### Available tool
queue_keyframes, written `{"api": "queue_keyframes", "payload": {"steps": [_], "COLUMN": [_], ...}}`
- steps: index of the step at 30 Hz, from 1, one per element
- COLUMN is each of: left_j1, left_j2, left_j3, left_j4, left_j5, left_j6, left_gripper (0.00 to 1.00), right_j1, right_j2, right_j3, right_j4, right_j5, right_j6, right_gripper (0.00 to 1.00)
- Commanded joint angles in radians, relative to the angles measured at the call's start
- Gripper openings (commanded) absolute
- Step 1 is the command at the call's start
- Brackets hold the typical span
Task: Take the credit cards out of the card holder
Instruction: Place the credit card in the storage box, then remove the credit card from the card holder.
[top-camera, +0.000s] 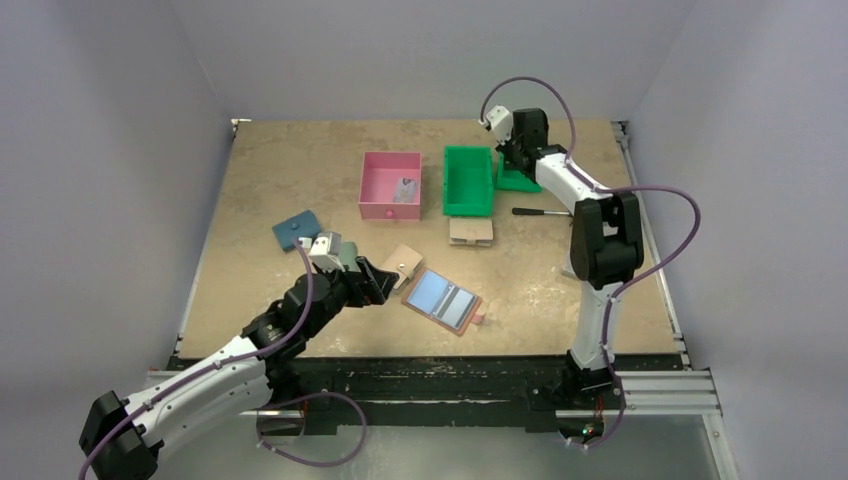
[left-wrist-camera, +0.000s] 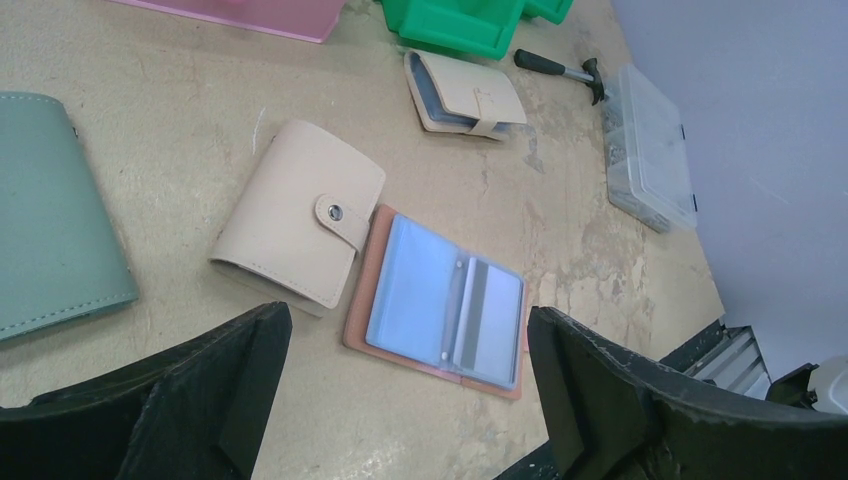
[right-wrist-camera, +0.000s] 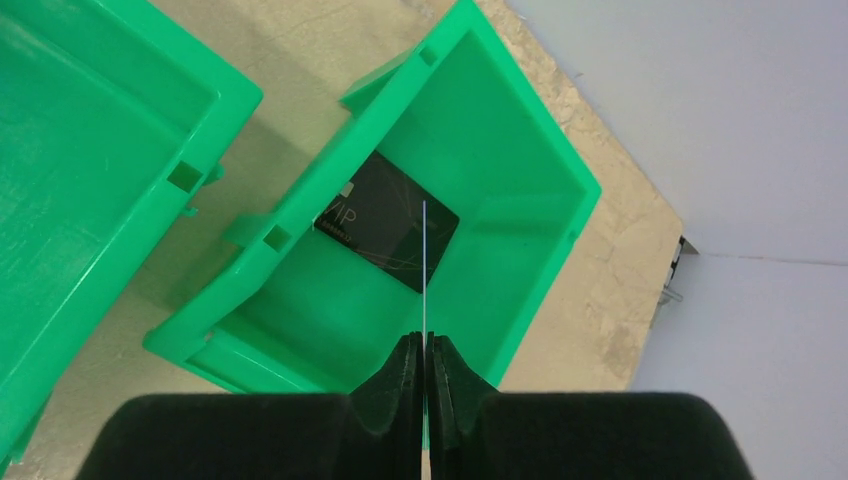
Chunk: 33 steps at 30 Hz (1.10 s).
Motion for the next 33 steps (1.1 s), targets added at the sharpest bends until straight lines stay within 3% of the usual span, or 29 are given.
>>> {"api": "queue_keyframes", "payload": {"steps": [1, 6, 15, 25, 33], "left_j1": [0.005, 0.006, 0.006, 0.005, 0.005], "left_j2": [-0.002, -0.002, -0.021, -0.031, 0.021], "left_j3": [-0.002, -0.003, -0.003, 0.003, -0.016], "left_j4": [0.019, 0.017, 0.005, 0.007, 0.098], "left_j5": [-0.016, -0.016, -0.011, 0.021, 0.145], "left_j6": [-0.007, -0.007, -0.01, -0.016, -0.022], "left_gripper": [0.96, 0.96, 0.96, 0.96, 0.96], "right_j1": [0.012, 0.02, 0.024, 0.023, 0.021], "right_j2": [-0.005, 0.022, 0.026, -0.075, -0.276], "right_j3": [0.015, 0.018, 0.029, 0.038, -0.055], "right_j4": [0.044, 0.043, -0.021, -0.142, -0.276], "right_j5": [0.03, 0.04, -0.017, -0.201, -0.436], "right_j6": [0.018, 0.017, 0.066, 0.152, 0.166], "right_gripper": [0.1, 0.15, 0.39, 0.38, 0.38]}}
